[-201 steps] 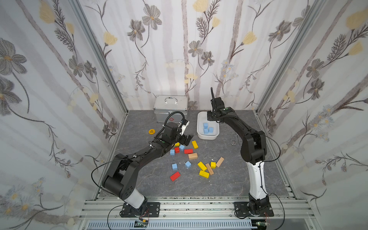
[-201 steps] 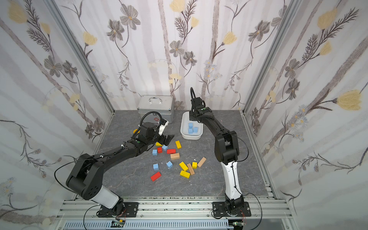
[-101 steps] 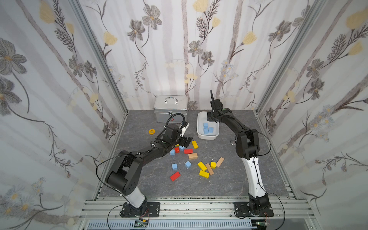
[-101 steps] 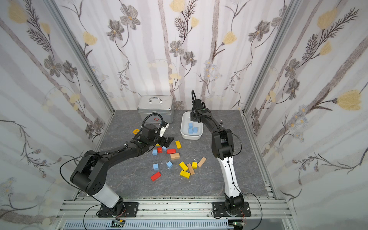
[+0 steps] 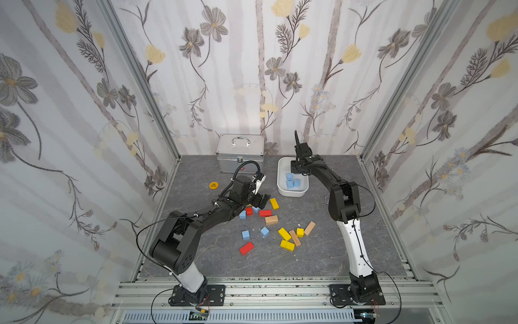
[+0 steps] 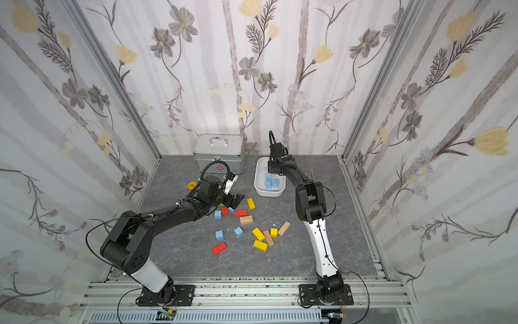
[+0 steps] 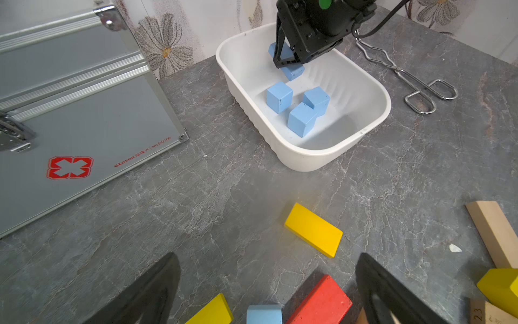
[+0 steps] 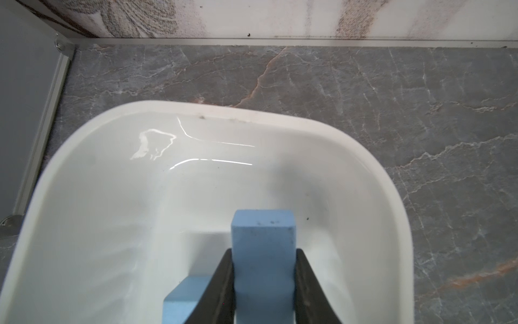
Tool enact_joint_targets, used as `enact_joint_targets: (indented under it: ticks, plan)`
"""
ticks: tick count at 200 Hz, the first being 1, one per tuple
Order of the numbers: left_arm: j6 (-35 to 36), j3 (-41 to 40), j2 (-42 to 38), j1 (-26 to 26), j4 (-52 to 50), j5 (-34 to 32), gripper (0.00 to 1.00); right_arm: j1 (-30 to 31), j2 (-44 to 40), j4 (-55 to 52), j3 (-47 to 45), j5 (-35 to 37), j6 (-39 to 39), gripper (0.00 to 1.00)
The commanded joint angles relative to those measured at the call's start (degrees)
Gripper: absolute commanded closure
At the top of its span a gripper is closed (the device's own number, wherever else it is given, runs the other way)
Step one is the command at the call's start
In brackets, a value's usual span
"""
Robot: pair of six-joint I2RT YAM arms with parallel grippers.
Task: Pick out the blue building blocks
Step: Place the building block in the storage box.
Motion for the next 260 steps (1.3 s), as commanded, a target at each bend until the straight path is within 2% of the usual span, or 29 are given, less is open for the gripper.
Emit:
enact_joint_targets:
  ticks: [1, 7, 39, 75, 87, 117, 173, 218, 260]
  plan:
    - [0.0, -0.3, -0.1, 0.1, 1.1, 0.0, 0.00, -0.3, 0.4, 0.9, 0.7, -0.4, 0.8, 0.91]
    - [0.0, -0.3, -0.3, 0.1, 1.0, 0.0, 0.00, -0.4, 0.5, 0.9, 0.8, -0.4, 0.9, 0.87]
    - [0.0, -0.6, -0.9, 0.1, 0.7, -0.2, 0.00, -0.7, 1.0, 0.1, 0.9, -1.4, 1.4, 0.81]
    - [0.1, -0.7, -1.4, 0.1, 0.5, -0.3, 0.00, -0.7, 1.5, -1.0, 1.5, -1.9, 1.6, 0.80]
    - [0.1, -0.8, -1.5, 0.1, 0.4, -0.3, 0.00, -0.7, 1.6, -1.2, 1.6, -1.9, 1.6, 0.74]
    - [-0.1, -1.1, -2.0, 0.1, 0.4, -0.4, 0.00, -0.7, 1.8, -1.8, 1.6, -2.2, 1.8, 0.67]
    - [-0.1, -1.7, -3.0, 0.1, 0.0, -0.6, 0.00, -0.8, 1.9, -2.4, 1.5, -2.7, 2.3, 0.65]
    - [0.0, -1.8, -3.2, 0.1, 0.1, -0.7, 0.00, -0.8, 1.6, -2.6, 1.5, -2.7, 2.6, 0.55]
    - [0.0, -1.8, -3.8, 0.1, 0.0, -0.7, 0.00, -0.7, 0.6, -2.6, 1.5, -2.6, 2.9, 0.54]
